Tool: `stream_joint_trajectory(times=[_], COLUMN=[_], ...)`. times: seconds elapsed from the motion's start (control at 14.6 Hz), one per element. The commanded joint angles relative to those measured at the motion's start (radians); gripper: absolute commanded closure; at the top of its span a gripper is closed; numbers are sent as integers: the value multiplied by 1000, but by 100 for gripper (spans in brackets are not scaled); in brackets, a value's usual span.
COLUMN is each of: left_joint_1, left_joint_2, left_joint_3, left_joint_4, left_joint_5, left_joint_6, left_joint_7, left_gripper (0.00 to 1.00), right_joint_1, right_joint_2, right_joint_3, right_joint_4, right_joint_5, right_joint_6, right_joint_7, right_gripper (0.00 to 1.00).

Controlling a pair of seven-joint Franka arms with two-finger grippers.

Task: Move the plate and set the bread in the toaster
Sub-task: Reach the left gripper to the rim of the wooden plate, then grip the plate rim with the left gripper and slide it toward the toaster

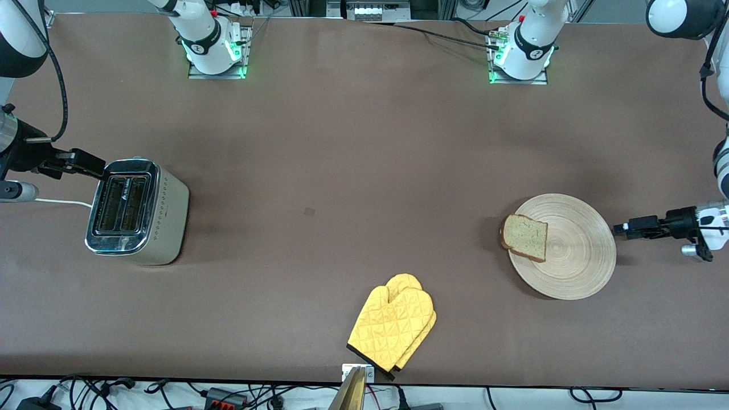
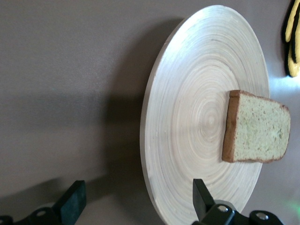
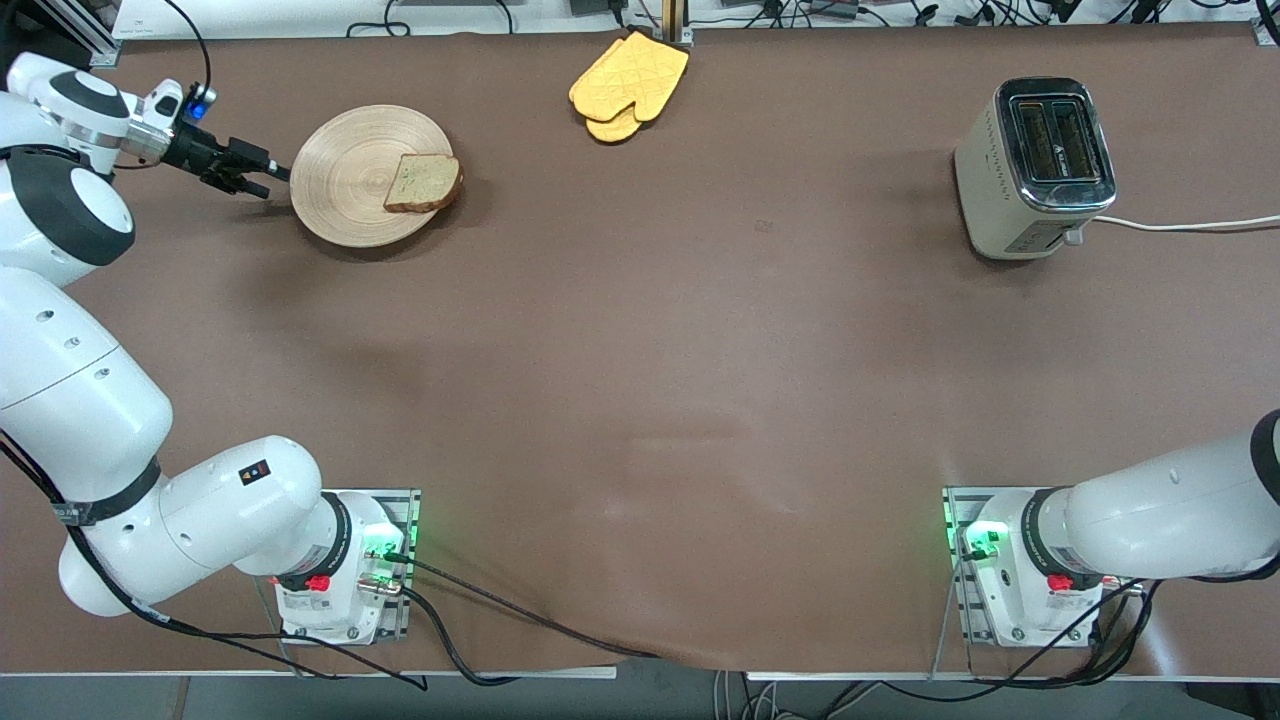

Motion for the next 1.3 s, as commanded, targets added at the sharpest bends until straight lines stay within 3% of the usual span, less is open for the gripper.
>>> stream_joint_trajectory(times=[0.0,0.14,0.27,0.41,0.75,1.23], left_joint_1=[5,4,-1,-3,4,17], left_joint_2=[41,64,66,66,66,64], left_joint_3=[-9,-9,-9,-9,-12,-13], left_joint_4=[38,39,38,38,38,38], left_joint_5=[-84,-129,-127,-121,-115,-124], left_joint_6=[-6,-4,-6,-12,-61,-145], left_joint_7=[19,21,21,18,19,76], left_gripper=[0,3,23,59,96,99], right_joint_1=[-6,-4,-6,-6,-6,-11], right_joint_2=[-4,-4,-13,-18,-18,-47], right_joint_3=[-1,-1,-2,-7,-7,-19], right_joint_4=[12,12,12,12,12,10], right_joint_5=[11,10,11,10,14,13], right_joint_6=[-17,-17,-17,-17,-17,-55], right_joint_7=[-9,-9,-8,-8,0,-11], right_gripper=[0,0,0,0,0,0])
